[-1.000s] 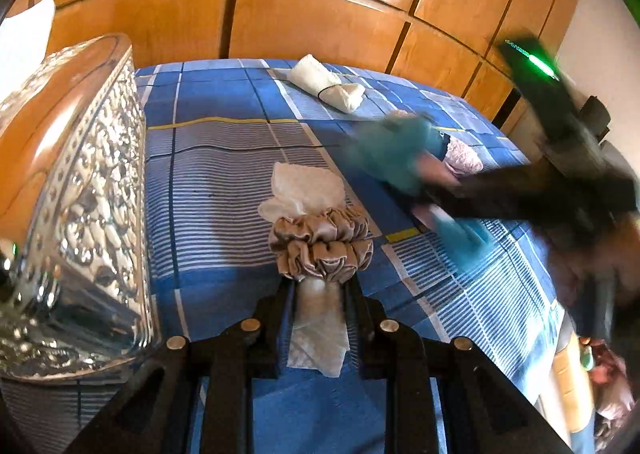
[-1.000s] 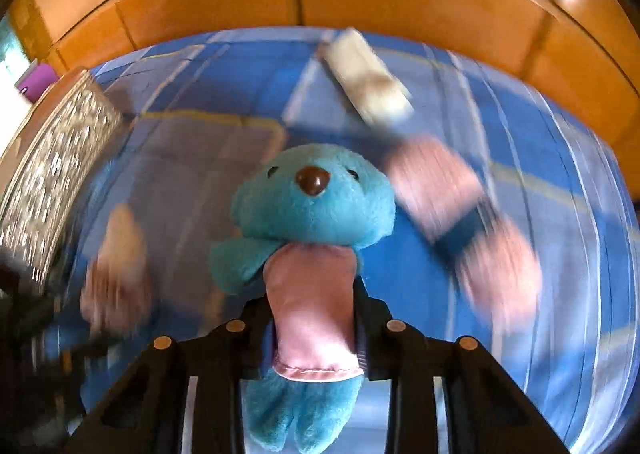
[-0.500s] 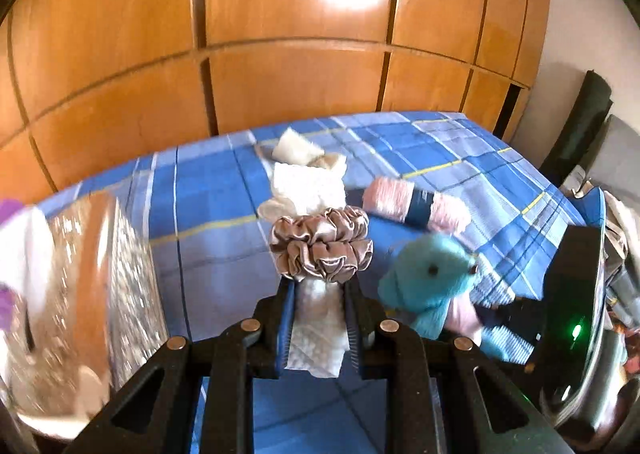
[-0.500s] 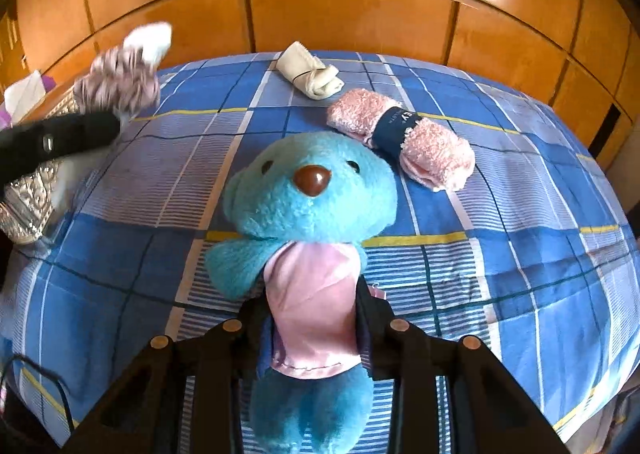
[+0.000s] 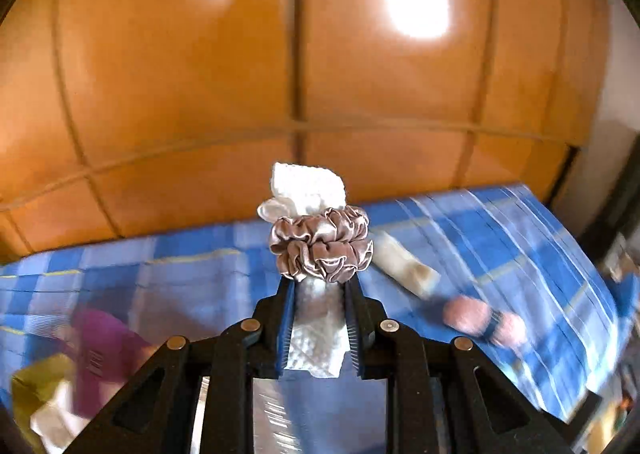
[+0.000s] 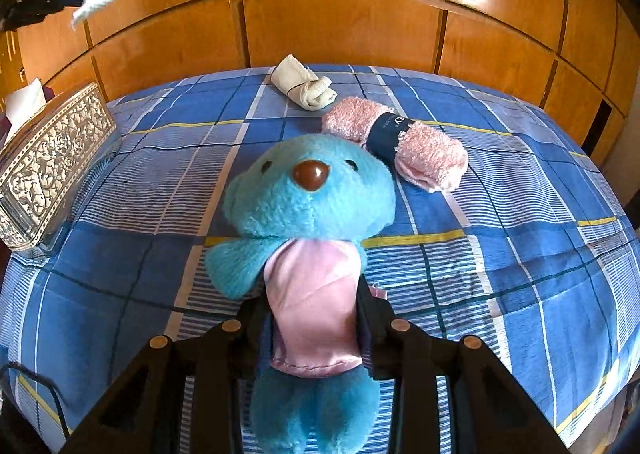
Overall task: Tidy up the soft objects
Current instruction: 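Carry the white sock bundle over the gold tray with the left tool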
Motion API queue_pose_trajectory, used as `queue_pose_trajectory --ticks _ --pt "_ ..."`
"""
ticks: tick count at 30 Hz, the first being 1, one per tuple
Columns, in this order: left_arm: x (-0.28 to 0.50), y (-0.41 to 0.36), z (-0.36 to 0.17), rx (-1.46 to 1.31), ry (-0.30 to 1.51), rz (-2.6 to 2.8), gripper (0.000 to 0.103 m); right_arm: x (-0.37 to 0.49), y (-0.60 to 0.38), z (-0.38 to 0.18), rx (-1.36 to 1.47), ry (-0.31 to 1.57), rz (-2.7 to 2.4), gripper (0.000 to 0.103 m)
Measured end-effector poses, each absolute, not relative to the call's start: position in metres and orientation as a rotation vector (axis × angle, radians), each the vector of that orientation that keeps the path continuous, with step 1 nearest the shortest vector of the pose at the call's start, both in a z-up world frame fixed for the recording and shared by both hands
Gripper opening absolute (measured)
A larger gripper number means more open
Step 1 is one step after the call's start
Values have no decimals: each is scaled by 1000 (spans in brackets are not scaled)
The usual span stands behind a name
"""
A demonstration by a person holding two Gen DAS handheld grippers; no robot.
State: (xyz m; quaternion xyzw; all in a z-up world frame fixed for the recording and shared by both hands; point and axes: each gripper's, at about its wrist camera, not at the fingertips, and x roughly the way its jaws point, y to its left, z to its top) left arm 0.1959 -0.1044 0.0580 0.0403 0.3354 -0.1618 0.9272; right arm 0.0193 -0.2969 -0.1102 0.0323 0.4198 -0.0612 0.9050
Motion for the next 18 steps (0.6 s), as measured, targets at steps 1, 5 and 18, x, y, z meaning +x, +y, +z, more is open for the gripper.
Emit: queue_pose_trajectory --ticks 1,5,18 --pt "201 -92 63 80 695 -314 23 19 -297 -110 65 864 -128 34" --pt "209 -28 80 24 658 -207 23 15 -293 -111 48 843 -135 34" --pt "123 166 43 -77 633 106 24 16 -285 -111 6 847 -170 34"
